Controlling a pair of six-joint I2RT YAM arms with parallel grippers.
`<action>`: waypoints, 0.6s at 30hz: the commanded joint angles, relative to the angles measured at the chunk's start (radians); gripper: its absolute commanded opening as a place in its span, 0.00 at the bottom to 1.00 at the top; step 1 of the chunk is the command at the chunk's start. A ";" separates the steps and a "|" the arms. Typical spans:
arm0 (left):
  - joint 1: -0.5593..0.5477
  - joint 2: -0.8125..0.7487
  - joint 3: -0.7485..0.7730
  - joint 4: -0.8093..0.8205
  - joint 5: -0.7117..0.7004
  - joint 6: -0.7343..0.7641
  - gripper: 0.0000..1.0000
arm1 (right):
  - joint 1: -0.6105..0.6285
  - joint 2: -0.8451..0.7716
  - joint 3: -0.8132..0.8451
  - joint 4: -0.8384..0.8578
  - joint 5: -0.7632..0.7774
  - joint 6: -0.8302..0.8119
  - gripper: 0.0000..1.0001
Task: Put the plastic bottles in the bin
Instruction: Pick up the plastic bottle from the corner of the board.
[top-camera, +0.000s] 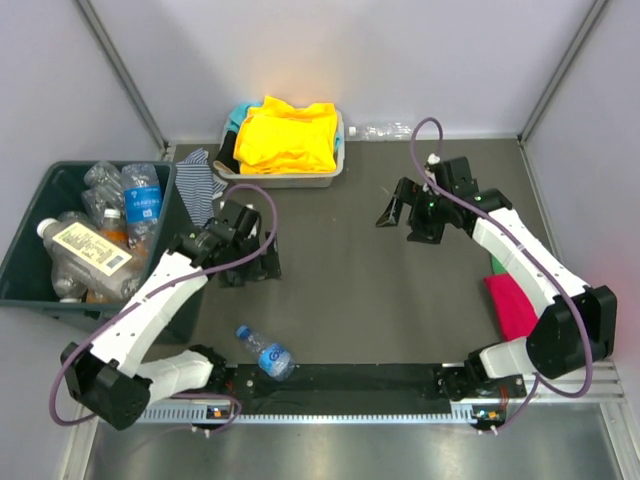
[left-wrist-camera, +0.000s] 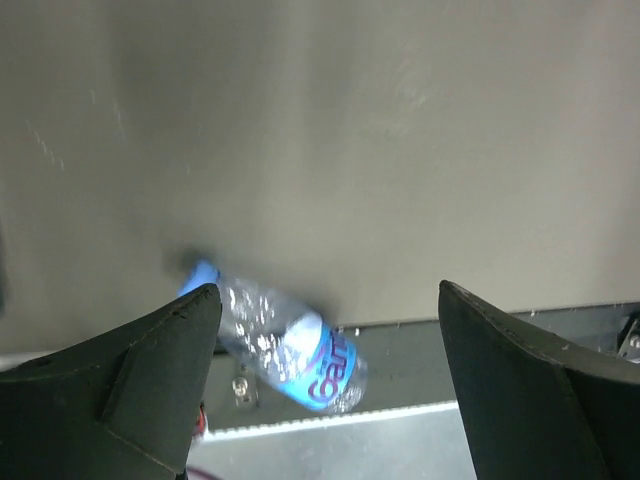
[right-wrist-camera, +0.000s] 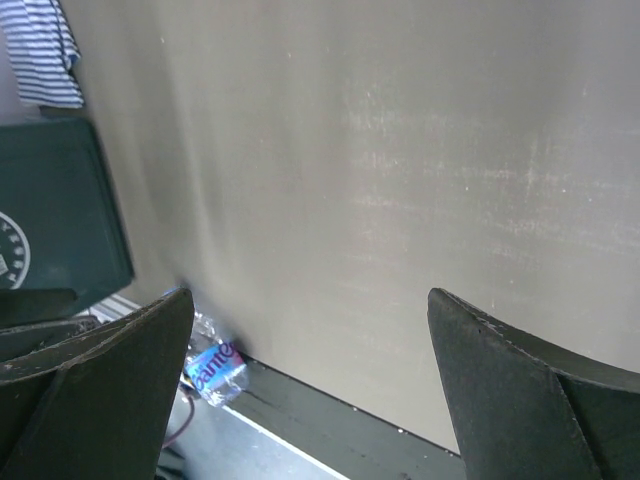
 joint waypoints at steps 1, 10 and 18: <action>-0.009 -0.085 -0.030 -0.044 0.078 -0.055 0.94 | 0.024 0.012 -0.028 0.023 0.007 -0.024 0.99; -0.032 -0.185 -0.163 -0.194 0.068 -0.190 0.96 | 0.111 0.052 -0.005 0.022 -0.019 -0.107 0.99; -0.030 -0.131 -0.109 -0.079 -0.131 -0.299 0.99 | 0.464 0.055 -0.064 0.174 -0.040 -0.326 0.99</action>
